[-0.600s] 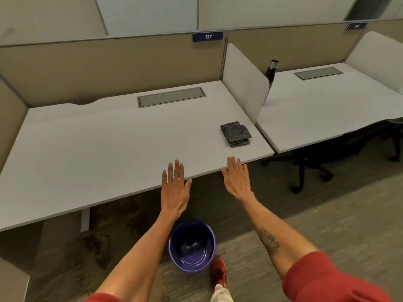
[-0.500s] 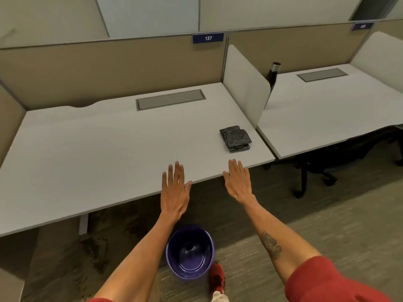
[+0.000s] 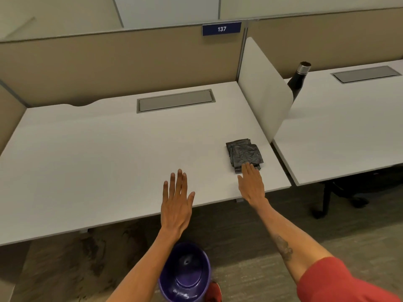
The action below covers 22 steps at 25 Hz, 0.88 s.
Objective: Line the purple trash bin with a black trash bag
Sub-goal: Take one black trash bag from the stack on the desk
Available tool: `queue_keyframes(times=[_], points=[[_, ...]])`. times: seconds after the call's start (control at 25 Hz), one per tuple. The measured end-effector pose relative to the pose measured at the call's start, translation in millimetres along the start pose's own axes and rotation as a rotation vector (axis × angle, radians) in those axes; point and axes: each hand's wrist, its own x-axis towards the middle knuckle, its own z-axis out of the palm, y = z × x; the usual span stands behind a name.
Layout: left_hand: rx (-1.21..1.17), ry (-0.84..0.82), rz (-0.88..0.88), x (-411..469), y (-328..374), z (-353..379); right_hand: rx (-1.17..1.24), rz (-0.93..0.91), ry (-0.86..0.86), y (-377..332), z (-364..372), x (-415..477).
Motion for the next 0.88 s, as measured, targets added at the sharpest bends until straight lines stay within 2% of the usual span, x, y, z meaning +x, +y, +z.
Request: queue_keyframes(times=[0.28, 0.48, 0.64, 0.88], points=[[0.029, -0.007, -0.076, -2.2, -18.0, 19.6, 0.152, 0.069, 0.017, 4.4, 23.2, 63.4], [0.039, -0.022, -0.098, -10.3, -31.3, 35.3, 0.035, 0.063, 0.024, 2.2, 38.0, 86.3], [0.050, -0.036, -0.106, -15.9, -38.9, 45.8, -0.010, 0.039, 0.096, -0.8, 43.9, 94.3], [0.054, -0.033, -0.112, -19.0, -46.2, 49.7, -0.065, 0.034, 0.114, -5.1, 28.9, 96.1]])
